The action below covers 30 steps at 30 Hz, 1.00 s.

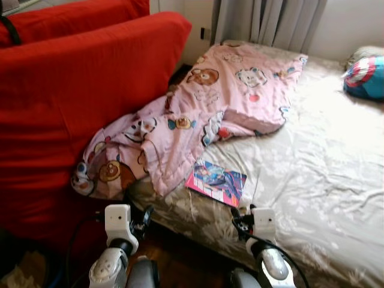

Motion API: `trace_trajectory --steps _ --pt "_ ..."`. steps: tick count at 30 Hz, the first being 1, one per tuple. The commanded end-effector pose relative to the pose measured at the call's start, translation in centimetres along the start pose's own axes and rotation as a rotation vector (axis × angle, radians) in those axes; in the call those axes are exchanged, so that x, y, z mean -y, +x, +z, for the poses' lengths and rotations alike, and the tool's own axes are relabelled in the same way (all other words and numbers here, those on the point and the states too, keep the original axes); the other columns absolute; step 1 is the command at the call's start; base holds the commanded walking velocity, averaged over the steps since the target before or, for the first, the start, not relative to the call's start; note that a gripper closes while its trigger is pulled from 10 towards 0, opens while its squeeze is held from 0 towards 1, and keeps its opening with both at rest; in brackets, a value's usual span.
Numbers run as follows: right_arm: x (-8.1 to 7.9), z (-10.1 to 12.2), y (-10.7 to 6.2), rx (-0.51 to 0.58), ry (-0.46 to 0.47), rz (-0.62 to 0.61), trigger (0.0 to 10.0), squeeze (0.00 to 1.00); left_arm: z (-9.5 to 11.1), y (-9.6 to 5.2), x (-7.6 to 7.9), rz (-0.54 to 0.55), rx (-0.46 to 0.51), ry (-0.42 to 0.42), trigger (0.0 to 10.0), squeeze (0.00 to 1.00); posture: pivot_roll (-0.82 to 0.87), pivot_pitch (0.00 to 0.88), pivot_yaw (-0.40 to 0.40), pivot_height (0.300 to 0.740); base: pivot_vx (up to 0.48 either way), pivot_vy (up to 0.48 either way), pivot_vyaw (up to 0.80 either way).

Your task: Clean up the room

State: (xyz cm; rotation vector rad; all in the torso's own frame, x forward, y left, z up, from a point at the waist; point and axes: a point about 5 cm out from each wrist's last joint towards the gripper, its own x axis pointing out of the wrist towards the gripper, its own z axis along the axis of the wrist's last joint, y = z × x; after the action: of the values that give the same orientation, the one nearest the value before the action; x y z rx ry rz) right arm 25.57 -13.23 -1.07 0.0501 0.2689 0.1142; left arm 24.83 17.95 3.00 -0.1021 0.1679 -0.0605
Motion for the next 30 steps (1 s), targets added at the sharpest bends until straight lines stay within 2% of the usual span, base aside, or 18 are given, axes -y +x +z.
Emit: trace_trajectory --steps 1,18,27,30 --pt "0.18 -0.44 -0.26 -0.016 0.009 -0.01 10.0 0.0 -0.19 -0.12 0.19 -0.01 -0.017 -0.004 10.0 0.0 0.01 0.136 -0.04 0.615 0.0 0.0 0.0" --pt "-0.03 -0.65 -0.28 -0.026 -0.004 0.027 10.0 0.0 -0.08 -0.08 0.37 -0.014 -0.014 -0.011 10.0 0.0 0.01 0.132 -0.039 0.615 0.0 0.0 0.0" --pt "-0.35 -1.13 -0.34 -0.051 0.008 0.052 10.0 0.0 -0.07 -0.12 0.39 -0.018 -0.015 -0.013 10.0 0.0 0.01 0.127 -0.039 0.615 0.0 0.0 0.78" --pt "-0.29 -1.39 -0.39 -0.068 0.028 0.04 10.0 0.0 -0.07 -0.07 0.44 -0.021 -0.015 -0.013 10.0 0.0 0.01 0.124 -0.037 0.615 0.0 0.0 0.17"
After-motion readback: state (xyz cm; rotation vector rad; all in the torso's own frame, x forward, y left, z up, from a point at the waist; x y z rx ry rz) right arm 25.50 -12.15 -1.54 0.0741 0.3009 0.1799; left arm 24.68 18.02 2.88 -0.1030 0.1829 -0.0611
